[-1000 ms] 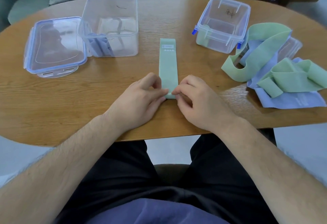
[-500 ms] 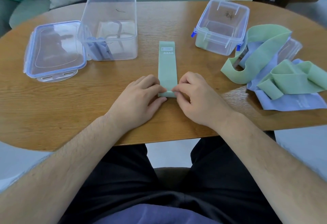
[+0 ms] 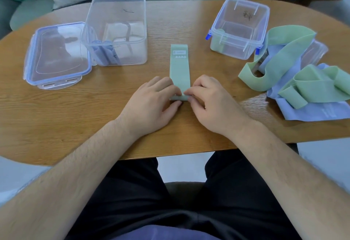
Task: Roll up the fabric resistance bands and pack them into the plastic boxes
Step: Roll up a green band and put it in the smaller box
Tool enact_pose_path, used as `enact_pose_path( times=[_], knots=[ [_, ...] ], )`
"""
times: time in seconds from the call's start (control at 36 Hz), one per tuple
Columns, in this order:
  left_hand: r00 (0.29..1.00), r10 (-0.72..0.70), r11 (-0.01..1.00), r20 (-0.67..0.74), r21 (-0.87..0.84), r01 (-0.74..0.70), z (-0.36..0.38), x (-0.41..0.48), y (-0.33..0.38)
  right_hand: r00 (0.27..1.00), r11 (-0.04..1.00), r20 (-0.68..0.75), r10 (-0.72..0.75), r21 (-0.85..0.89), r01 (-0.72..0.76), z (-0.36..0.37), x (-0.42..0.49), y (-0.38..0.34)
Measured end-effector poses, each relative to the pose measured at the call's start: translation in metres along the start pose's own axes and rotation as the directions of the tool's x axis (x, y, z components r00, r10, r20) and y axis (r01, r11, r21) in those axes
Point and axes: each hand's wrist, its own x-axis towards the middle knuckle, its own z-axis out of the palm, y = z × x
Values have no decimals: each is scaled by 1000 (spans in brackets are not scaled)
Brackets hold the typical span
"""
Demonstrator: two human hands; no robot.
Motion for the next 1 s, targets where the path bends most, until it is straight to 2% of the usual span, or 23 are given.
enact_pose_path(
  times=[0.39, 0.75, 0.92, 1.0],
  knots=[
    [999, 8, 999, -31, 41, -7, 4, 15, -10, 998, 998, 4, 55, -40, -55, 0, 12, 8],
    [999, -39, 998, 2, 42, 38, 6, 26, -20, 998, 998, 9, 65, 26, -65, -1, 29, 21],
    [999, -20, 996, 35, 87, 17, 5, 34, -23, 996, 996, 16, 88, -13, -88, 0, 41, 27],
    [999, -39, 996, 0, 84, 39, 6, 36, -26, 995, 996, 21, 94, 3, -94, 0, 45, 30]
  ],
)
